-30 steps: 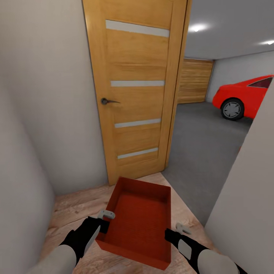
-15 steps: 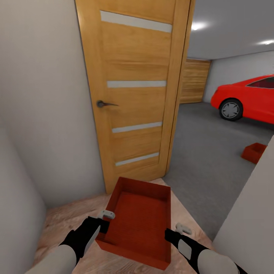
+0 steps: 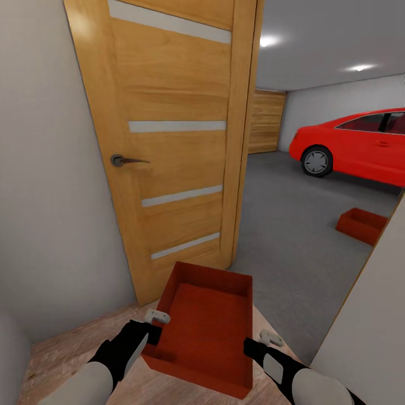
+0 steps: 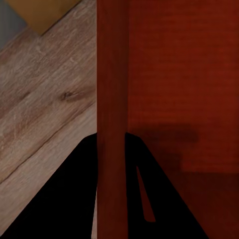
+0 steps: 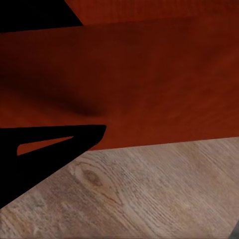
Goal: Move the two storage containers from the living room to the garage. In the garage, place one container on the floor and stack the other container on top of it (either order is fine).
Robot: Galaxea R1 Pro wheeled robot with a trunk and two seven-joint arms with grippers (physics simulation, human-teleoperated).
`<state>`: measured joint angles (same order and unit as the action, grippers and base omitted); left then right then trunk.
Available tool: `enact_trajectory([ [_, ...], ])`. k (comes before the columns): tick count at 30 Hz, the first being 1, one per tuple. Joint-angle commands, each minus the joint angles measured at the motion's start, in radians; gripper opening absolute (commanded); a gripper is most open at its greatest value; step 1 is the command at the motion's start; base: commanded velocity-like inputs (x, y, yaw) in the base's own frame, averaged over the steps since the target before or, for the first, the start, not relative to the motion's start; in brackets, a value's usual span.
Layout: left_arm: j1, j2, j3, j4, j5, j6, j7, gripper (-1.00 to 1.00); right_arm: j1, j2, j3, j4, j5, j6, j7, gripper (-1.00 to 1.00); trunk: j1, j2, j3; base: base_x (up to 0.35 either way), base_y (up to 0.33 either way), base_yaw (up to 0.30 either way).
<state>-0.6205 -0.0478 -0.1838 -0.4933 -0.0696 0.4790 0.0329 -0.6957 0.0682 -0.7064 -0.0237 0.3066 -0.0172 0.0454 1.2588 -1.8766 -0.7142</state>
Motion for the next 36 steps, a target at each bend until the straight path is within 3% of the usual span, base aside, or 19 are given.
enact_trajectory([
  [1, -0.001, -0.013, 0.014, -0.001, 0.050, 0.006, 0.002, -1.00, 0.001, 0.004, 0.031, -0.004, 0.008, -0.067, 0.001, -1.00, 0.000, 0.000, -0.001, 0.057, 0.000, -0.028],
  [19, -0.001, -0.013, 0.014, -0.003, 0.050, 0.006, 0.002, -1.00, 0.001, 0.004, 0.031, -0.004, 0.010, -0.067, 0.001, -1.00, 0.000, 0.000, -0.001, 0.004, 0.001, -0.002],
  [30, -0.001, -0.012, 0.017, -0.002, 0.053, 0.006, 0.002, -1.00, 0.001, 0.004, 0.032, -0.004, 0.009, -0.067, 0.001, -1.00, 0.000, 0.000, -0.001, 0.152, 0.265, -0.002],
  [36, -0.001, -0.013, 0.015, -0.004, 0.051, 0.005, 0.002, -1.00, 0.001, 0.004, 0.032, -0.004, 0.008, -0.068, 0.001, -1.00, 0.000, 0.000, 0.003, 0.040, 0.048, -0.201],
])
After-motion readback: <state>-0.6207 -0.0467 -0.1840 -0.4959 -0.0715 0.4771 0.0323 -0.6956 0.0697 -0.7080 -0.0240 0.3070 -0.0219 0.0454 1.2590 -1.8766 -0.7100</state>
